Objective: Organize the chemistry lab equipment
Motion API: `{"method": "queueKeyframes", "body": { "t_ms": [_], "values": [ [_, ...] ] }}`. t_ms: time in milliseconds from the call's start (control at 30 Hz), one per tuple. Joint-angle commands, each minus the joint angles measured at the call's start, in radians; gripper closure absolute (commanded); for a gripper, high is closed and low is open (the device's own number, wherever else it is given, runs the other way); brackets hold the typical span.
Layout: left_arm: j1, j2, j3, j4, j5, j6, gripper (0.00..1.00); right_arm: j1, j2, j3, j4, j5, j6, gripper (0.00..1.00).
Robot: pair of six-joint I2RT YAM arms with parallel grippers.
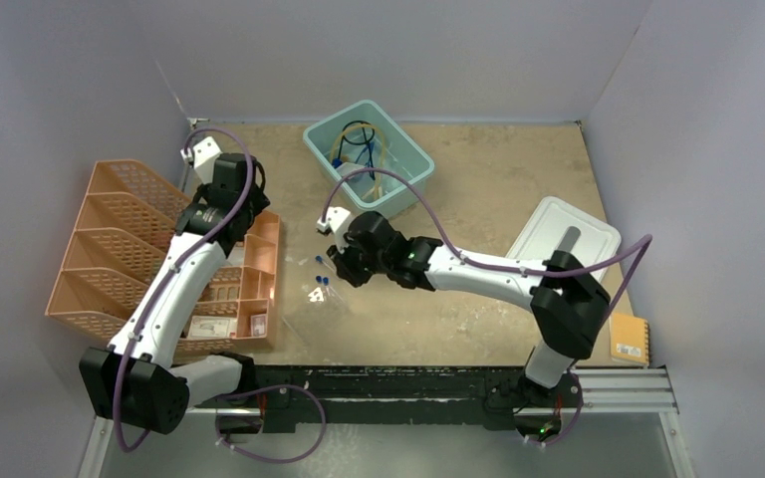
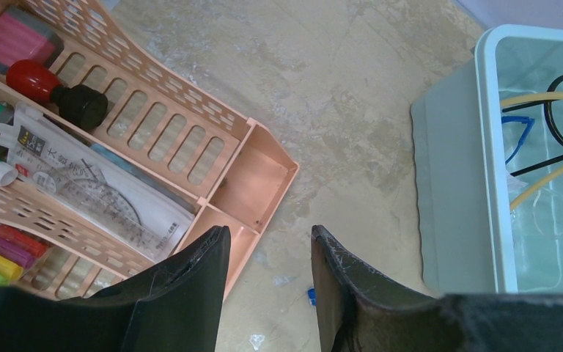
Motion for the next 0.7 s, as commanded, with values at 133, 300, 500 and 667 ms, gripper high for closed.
{"method": "queueKeyframes", "body": {
  "t_ms": [133, 300, 500, 667],
  "values": [
    [0.012, -0.057, 0.054, -0.034, -0.035, 0.0, 0.54, -0.064, 0.208, 0.253, -0.152, -0.006, 0.059, 0.58],
    [0.018, -0.063, 0.073, -0.073, -0.056, -0.025, 0.53, -0.061, 0.341, 0.392, -0.214, 0.006, 0.057, 0.5],
    [0.023, -0.081, 0.089, -0.107, -0.086, -0.056, 0.53, -0.035, 0.474, 0.543, -0.302, 0.062, 0.058, 0.48],
    [0.025, -0.096, 0.1, -0.134, -0.099, -0.062, 0.53, -0.019, 0.544, 0.602, -0.339, 0.111, 0.056, 0.49]
  ]
}}
